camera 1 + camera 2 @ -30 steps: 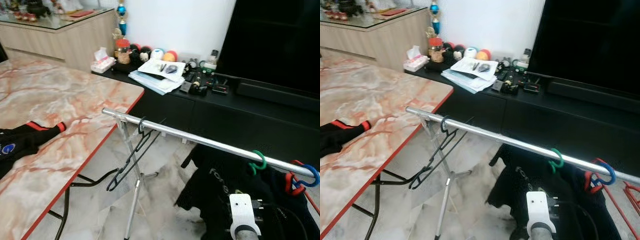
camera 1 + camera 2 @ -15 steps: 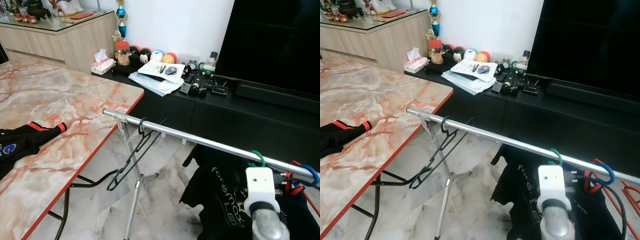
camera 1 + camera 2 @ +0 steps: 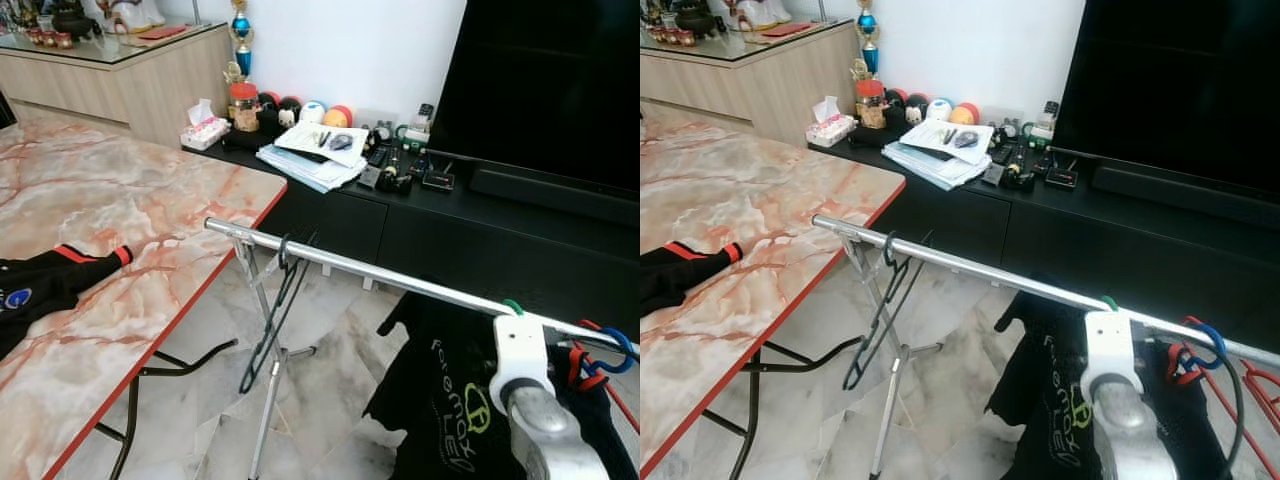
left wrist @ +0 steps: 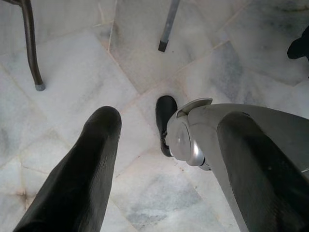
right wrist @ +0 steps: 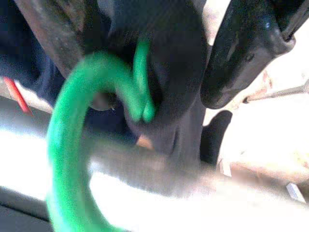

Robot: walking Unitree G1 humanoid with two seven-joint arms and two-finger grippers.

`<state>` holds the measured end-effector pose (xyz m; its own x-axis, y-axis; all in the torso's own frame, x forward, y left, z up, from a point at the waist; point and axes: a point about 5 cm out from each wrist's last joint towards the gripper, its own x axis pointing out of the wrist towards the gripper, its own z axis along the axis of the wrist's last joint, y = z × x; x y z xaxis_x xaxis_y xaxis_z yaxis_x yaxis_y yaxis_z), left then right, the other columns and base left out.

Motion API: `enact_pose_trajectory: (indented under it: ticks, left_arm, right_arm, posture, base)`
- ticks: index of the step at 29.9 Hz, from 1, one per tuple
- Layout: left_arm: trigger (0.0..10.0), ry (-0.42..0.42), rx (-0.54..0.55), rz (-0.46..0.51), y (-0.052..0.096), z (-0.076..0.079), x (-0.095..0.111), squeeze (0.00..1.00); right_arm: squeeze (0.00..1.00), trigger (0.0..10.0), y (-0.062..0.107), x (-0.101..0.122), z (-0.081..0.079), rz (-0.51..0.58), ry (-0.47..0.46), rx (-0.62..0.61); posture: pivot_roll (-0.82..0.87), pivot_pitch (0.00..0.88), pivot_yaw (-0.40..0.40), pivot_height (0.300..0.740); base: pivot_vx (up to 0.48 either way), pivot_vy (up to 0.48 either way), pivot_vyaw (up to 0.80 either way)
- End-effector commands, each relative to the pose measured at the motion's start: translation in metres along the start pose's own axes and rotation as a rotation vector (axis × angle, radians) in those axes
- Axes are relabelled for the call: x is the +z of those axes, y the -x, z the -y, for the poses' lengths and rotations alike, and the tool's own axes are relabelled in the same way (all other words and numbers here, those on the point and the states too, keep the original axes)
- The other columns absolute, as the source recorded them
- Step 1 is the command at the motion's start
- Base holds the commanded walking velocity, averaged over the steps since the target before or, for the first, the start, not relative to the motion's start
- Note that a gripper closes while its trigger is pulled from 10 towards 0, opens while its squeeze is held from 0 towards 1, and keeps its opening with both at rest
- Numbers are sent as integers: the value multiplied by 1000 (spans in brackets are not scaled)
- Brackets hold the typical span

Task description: Hang hanger

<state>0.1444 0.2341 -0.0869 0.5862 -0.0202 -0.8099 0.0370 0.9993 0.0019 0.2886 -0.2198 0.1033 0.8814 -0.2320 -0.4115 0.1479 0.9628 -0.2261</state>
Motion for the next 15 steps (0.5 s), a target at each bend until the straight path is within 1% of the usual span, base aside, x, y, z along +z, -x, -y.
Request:
enact_pose_trajectory:
  ticks: [1, 7, 12, 15]
  left_arm:
    - [10000, -3, 7, -24, 2, -2, -6, 0]
    - [10000, -5, 7, -26, 2, -2, -6, 0]
    - [10000, -6, 4, -27, 2, -2, -6, 0]
    - [10000, -7, 3, -27, 2, -2, -6, 0]
  right_arm:
    - [0, 10000, -3, 2, 8, 2, -33, -11]
    - [0, 10000, -7, 14, 15, 29, -74, -12]
    - [0, 10000, -8, 16, 21, 22, -76, -27]
    - [0, 10000, -8, 15, 22, 14, -85, -34]
  posture:
    - [158, 55, -1, 740]
    - [160, 58, 1, 740]
    - [159, 60, 3, 740]
    - [158, 64, 4, 740]
  base:
    - [0, 0, 0]
    - [0, 0, 0]
    - [0, 0, 0]
    - [0, 0, 0]
